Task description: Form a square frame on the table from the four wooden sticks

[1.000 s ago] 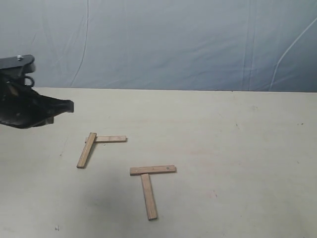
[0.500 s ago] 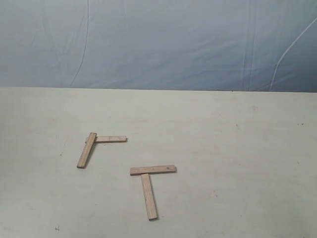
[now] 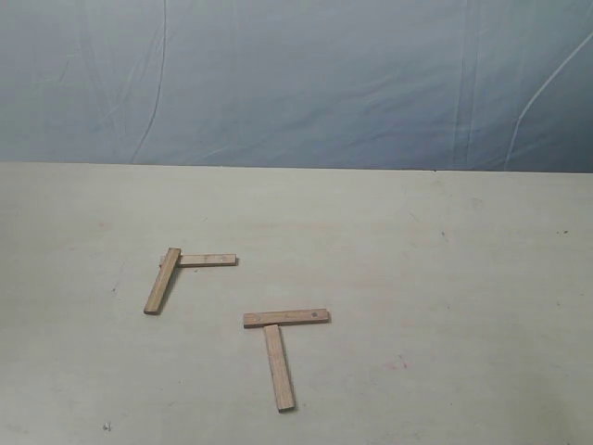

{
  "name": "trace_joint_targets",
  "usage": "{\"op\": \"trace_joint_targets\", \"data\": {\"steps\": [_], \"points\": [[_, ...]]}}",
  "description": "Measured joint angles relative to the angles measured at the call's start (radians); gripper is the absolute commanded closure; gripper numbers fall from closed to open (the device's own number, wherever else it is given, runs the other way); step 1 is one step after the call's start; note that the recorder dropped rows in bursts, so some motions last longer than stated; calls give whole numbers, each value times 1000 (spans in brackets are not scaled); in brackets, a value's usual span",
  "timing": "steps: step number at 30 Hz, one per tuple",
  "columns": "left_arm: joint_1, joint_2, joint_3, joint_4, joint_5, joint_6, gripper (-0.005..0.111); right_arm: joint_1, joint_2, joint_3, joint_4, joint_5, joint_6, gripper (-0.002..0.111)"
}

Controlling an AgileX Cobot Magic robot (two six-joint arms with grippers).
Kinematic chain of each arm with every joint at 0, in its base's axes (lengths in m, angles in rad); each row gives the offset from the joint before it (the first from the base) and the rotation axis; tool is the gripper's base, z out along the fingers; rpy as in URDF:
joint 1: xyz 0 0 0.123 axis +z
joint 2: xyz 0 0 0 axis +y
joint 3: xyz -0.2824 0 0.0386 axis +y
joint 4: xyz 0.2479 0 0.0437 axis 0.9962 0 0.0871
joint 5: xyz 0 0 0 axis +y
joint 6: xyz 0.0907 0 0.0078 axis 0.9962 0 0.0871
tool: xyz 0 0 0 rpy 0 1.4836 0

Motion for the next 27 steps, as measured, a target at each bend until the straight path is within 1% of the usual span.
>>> {"op": "trace_joint_targets", "data": {"steps": [2,3,5,6,8,10,11,13,15,18,20,22,24,25,27], "points": [[0,-9,2,67,27,0,107,0,0,0,76,-101,55,109],[0,-10,2,77,34,0,107,0,0,0,106,-145,107,109],[0,-12,4,86,43,0,107,0,0,0,102,-204,203,109],[0,-12,4,88,46,0,107,0,0,-2,60,-230,253,109],[0,-12,4,95,63,0,107,0,18,-24,-84,-293,351,109],[0,-12,4,95,76,0,107,0,76,-65,-225,-415,424,109],[0,-12,4,95,78,0,107,0,109,-86,-264,-490,441,109],[0,-12,4,95,80,0,107,0,210,-141,-323,-636,467,109],[0,-12,4,95,84,0,107,0,329,-201,-346,-745,478,109],[0,-12,4,101,90,0,107,0,522,-300,-382,-825,484,109],[0,-12,4,103,92,0,107,0,655,-373,-432,-817,497,109],[0,-12,4,103,94,0,107,0,806,-460,-526,-754,545,109],[0,-12,4,103,94,0,107,3,960,-558,-643,-643,634,109],[0,-12,4,103,94,0,107,14,1036,-611,-725,-558,704,109],[0,-12,4,103,94,0,107,54,1165,-701,-941,-374,870,109]]}}
